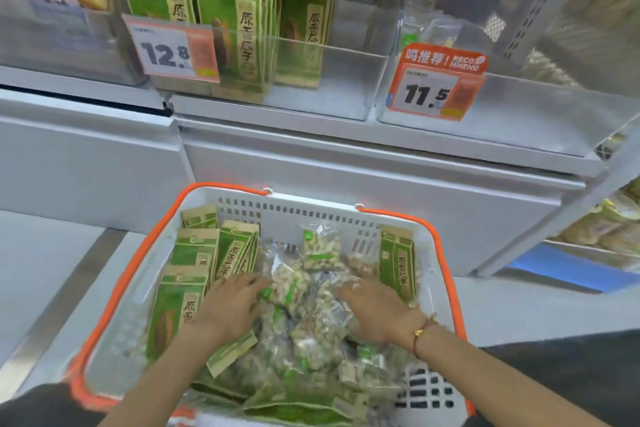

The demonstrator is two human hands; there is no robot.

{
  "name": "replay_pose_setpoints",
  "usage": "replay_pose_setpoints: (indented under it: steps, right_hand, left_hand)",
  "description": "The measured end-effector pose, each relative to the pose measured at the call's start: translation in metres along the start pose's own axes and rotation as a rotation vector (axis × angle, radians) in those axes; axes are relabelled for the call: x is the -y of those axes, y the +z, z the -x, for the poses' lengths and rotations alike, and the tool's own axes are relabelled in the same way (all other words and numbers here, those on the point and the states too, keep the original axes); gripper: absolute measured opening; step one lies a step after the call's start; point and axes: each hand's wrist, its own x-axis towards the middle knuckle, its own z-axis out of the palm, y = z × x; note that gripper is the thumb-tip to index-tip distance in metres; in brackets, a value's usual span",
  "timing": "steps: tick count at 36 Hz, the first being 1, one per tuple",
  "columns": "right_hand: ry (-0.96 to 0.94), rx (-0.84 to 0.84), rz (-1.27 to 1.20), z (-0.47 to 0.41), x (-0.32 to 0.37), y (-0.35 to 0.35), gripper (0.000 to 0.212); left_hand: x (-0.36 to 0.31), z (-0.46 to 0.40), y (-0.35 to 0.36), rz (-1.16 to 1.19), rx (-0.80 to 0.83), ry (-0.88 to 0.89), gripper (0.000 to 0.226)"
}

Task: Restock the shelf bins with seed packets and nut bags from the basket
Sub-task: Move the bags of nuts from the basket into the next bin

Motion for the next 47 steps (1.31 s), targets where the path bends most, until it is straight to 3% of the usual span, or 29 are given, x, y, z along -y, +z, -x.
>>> replay_pose_setpoints:
  steps: [3, 8, 11, 13, 16, 18, 23, 29, 31, 37, 42, 47]
  right_hand:
    - [-0.043, -0.039, 0.008, -0.003, 0.001, 0.020, 0.066]
    - [-0.097, -0.207, 0.027, -0.011, -0.005, 0.033, 0.068]
    - [-0.098, -0.213, -0.012, -0.020, -0.009, 0.035, 0.064]
    - [-0.083, -0.131, -0.045, -0.028, -0.009, 0.031, 0.063]
    - [-0.027, 0.148, -0.186, -0.037, -0.007, 0.008, 0.073]
    - [0.002, 0.181, -0.320, -0.042, -0.004, -0.011, 0.066]
    - [0.316, -0.217, -0.841, -0.066, 0.002, -0.028, 0.052]
    - [0.481, -0.472, -0.968, -0.096, 0.012, -0.023, 0.061]
    - [0.521, -0.526, -1.019, -0.102, 0.012, -0.024, 0.067]
    - [0.281, -0.538, -0.777, -0.087, 0.014, -0.024, 0.028]
    - [0.149, -0.621, -0.699, -0.057, 0.007, -0.033, 0.025]
    - [0.092, -0.743, -0.662, -0.030, -0.013, -0.072, 0.028]
  left_hand:
    - [0.004, 0.000, 0.019, -0.015, -0.004, -0.002, 0.050]
    - [0.003, -0.008, 0.020, -0.048, -0.169, -0.056, 0.044]
    - [-0.002, -0.017, 0.017, -0.054, -0.214, -0.125, 0.036]
    - [-0.005, -0.022, 0.016, -0.074, -0.217, -0.143, 0.039]
    - [-0.008, -0.030, 0.017, -0.045, -0.209, -0.153, 0.052]
    - [-0.011, -0.034, 0.018, -0.006, -0.220, -0.173, 0.052]
    - [-0.023, -0.039, 0.010, 0.094, -0.228, -0.220, 0.045]
    - [-0.026, -0.039, 0.013, 0.280, -0.231, -0.218, 0.027]
    - [-0.021, -0.038, 0.011, 0.312, -0.206, -0.186, 0.034]
    - [-0.011, -0.027, 0.003, 0.594, -0.093, -0.073, 0.027]
    - [-0.002, -0.021, -0.025, 0.881, -0.191, -0.140, 0.042]
    - [0.000, -0.010, -0.046, 1.281, -0.232, -0.369, 0.054]
